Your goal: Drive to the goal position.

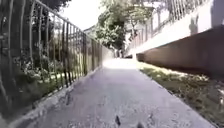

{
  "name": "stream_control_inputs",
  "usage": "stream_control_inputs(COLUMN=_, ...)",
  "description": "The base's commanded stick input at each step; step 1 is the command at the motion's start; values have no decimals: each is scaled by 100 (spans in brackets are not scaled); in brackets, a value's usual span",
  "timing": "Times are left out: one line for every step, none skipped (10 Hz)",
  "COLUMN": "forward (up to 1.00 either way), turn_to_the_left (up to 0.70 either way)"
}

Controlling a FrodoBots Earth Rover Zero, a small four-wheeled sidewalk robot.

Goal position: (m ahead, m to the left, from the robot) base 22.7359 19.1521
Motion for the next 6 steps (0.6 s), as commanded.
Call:
stream_control_inputs(forward=70, turn_to_the_left=3)
stream_control_inputs(forward=70, turn_to_the_left=0)
stream_control_inputs(forward=70, turn_to_the_left=0)
stream_control_inputs(forward=70, turn_to_the_left=0)
stream_control_inputs(forward=70, turn_to_the_left=10)
stream_control_inputs(forward=70, turn_to_the_left=5)
